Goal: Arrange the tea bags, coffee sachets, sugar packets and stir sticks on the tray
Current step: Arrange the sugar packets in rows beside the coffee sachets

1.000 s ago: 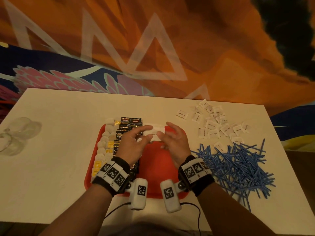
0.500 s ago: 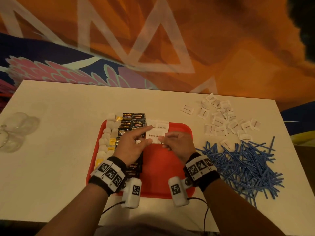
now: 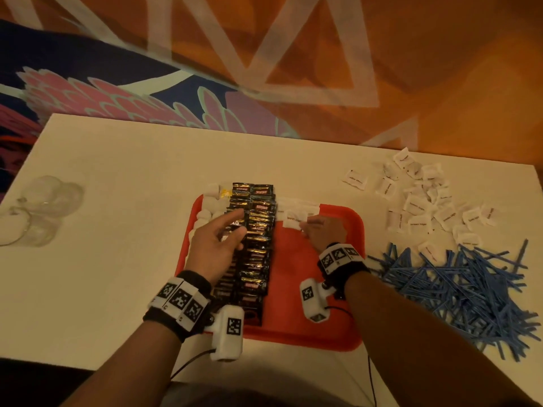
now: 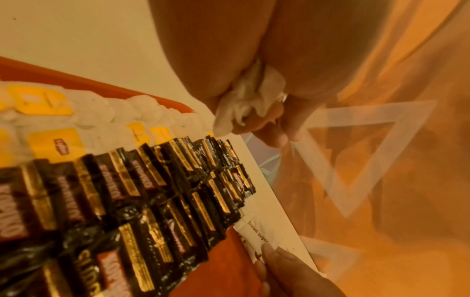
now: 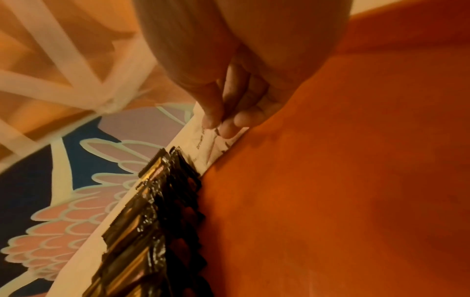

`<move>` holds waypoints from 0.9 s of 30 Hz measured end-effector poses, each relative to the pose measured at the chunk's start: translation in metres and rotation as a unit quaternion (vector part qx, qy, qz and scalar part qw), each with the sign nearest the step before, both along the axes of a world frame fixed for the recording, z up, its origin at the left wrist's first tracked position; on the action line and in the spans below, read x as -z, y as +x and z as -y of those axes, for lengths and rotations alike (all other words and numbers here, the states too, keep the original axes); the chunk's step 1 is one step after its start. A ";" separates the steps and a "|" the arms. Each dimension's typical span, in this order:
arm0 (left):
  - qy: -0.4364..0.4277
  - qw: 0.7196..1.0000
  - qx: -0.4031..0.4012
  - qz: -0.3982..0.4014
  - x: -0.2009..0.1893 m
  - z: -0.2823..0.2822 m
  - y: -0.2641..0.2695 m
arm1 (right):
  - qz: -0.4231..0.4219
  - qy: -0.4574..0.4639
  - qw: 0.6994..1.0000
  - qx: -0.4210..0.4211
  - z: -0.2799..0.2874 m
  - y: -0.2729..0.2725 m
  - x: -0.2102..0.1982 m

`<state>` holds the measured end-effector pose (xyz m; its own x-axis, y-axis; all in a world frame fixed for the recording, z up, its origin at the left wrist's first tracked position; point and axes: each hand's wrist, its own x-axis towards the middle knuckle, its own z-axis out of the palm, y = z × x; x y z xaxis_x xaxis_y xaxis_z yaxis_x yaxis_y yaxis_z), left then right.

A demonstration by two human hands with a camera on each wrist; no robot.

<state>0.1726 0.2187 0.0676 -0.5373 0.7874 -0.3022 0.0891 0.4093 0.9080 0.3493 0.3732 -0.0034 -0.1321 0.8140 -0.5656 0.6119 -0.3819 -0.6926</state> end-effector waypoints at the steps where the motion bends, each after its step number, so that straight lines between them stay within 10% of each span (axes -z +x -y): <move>1: -0.002 1.000 -0.004 0.006 0.001 0.003 -0.003 | 0.007 -0.003 1.000 -0.002 -0.001 -0.005 0.004; 18: -0.018 0.999 -0.032 0.002 0.015 0.011 -0.020 | 0.113 0.073 0.991 -0.002 -0.004 -0.030 0.032; 27: -0.026 0.992 -0.086 0.086 0.011 0.008 -0.015 | 0.077 0.164 0.971 -0.153 -0.001 -0.037 0.040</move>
<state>0.1573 0.2107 0.0566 -0.5993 0.6694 -0.4390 -0.1414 0.4513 0.8811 0.3118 0.3744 -0.0433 -0.3309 0.8894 -0.3154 0.7686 0.0602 -0.6369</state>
